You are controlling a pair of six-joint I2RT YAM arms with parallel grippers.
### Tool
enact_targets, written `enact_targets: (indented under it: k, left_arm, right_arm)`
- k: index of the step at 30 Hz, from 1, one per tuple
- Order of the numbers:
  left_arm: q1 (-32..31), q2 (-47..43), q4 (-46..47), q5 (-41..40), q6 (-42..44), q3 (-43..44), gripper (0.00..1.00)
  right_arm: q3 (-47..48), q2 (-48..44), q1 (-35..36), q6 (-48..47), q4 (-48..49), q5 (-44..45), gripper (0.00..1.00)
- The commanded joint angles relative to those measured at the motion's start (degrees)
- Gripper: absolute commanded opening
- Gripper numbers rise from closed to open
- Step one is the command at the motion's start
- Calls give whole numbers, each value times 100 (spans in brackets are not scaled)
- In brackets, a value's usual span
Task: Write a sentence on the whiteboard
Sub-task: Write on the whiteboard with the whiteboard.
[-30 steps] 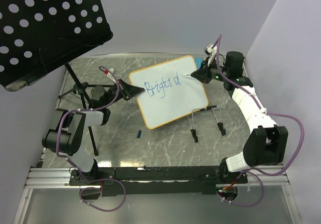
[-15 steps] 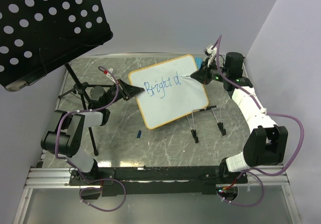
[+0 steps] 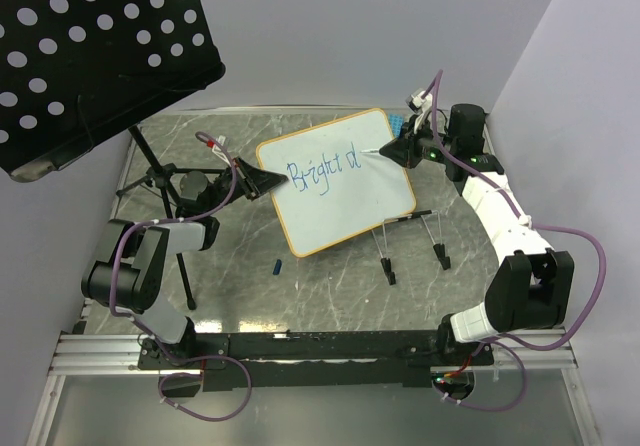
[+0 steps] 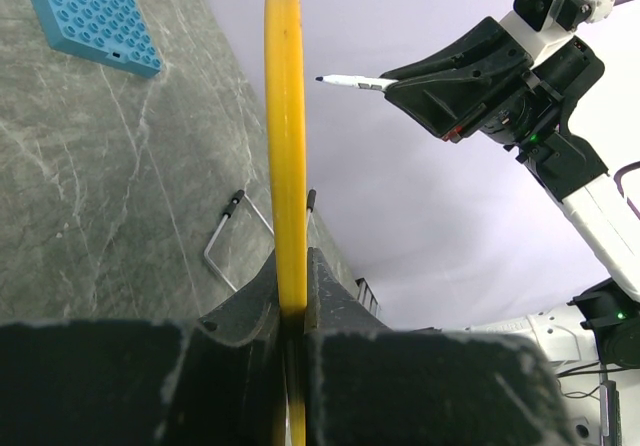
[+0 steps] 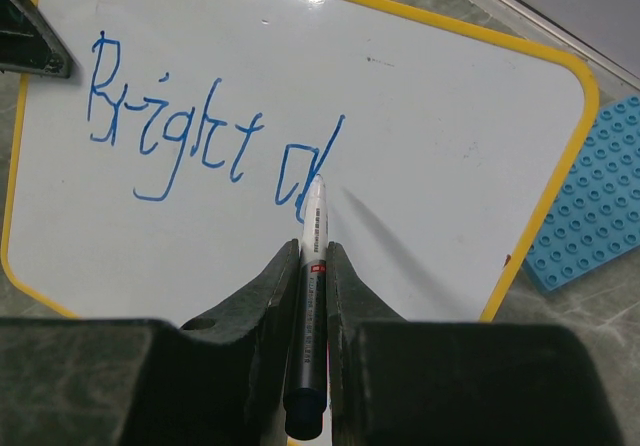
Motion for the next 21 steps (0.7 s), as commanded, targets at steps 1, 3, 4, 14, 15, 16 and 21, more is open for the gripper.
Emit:
enact_targets:
  k: [1,3,4,14,15,16,21]
  left_arm:
    - [23,-329,1702,-171,-263,132,1]
    - [23,-337,1693,-171,-263,141,1]
    - [23,-329,1702,-163,-263,141,1]
    - [23,-302,1764,-154,-289,132,1]
    - [14,-302,1790,-154,-298,132,1]
    - [23,-293,1799,-154,-307,132,1]
    - [23,-311,1772,-145,-307,149,1]
  right_arm:
    - [-17,-294,-56,25,244,-172,0]
    - [-17,-294,-56,16,244,-172,0]
    - [-17,-294,-47,16,235,-172,0]
    - [1,-232,-47,-45,174,-163,0]
    - [27,-223,-47,-54,156,-163,0]
    - [36,-223,-47,-54,147,-163,0]
    - [176,-136,-47,-150,24,-110,0]
